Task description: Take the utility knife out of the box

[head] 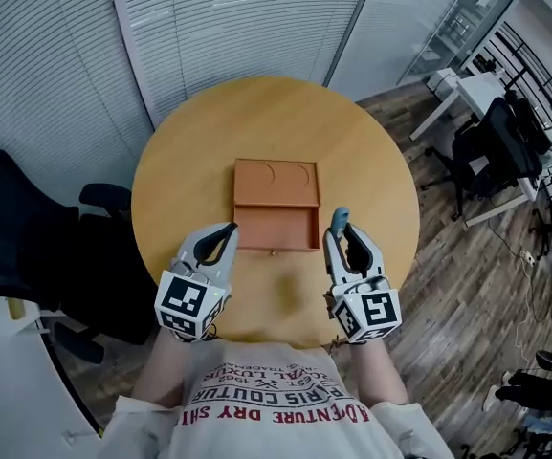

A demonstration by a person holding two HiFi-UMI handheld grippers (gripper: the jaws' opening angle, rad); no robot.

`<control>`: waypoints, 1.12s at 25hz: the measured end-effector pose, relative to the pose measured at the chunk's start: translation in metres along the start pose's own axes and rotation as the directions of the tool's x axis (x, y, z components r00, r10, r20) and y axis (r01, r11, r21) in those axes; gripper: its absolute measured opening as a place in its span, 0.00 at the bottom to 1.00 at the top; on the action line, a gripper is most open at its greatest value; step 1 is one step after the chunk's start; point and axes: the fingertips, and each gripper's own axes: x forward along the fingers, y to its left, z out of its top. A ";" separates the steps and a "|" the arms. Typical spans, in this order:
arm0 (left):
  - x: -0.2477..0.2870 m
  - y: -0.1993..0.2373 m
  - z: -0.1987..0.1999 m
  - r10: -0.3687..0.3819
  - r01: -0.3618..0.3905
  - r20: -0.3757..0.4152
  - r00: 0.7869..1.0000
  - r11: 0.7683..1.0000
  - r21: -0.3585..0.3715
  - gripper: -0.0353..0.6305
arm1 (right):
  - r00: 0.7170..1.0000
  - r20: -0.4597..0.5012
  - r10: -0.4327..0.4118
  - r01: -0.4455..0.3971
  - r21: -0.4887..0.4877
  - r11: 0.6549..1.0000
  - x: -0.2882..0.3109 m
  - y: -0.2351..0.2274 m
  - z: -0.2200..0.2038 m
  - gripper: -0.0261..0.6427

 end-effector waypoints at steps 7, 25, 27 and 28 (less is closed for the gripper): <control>0.003 -0.011 0.004 -0.004 0.004 0.014 1.000 1.000 -0.009 0.04 | 0.999 -0.005 0.035 -0.036 -0.035 0.999 -0.002 0.002 0.002 0.24; 0.006 -0.019 0.007 0.029 -0.030 0.016 0.999 0.999 0.017 0.05 | 0.998 0.017 0.057 -0.057 -0.014 0.998 -0.006 0.001 0.002 0.24; 0.006 -0.021 0.006 0.024 -0.024 0.013 1.000 0.999 0.024 0.05 | 0.998 0.034 0.060 -0.060 -0.008 0.998 -0.008 0.002 0.003 0.24; 0.006 -0.022 0.006 0.020 -0.021 0.012 1.000 0.999 0.029 0.04 | 0.997 0.042 0.062 -0.062 -0.005 0.998 -0.009 0.002 0.004 0.24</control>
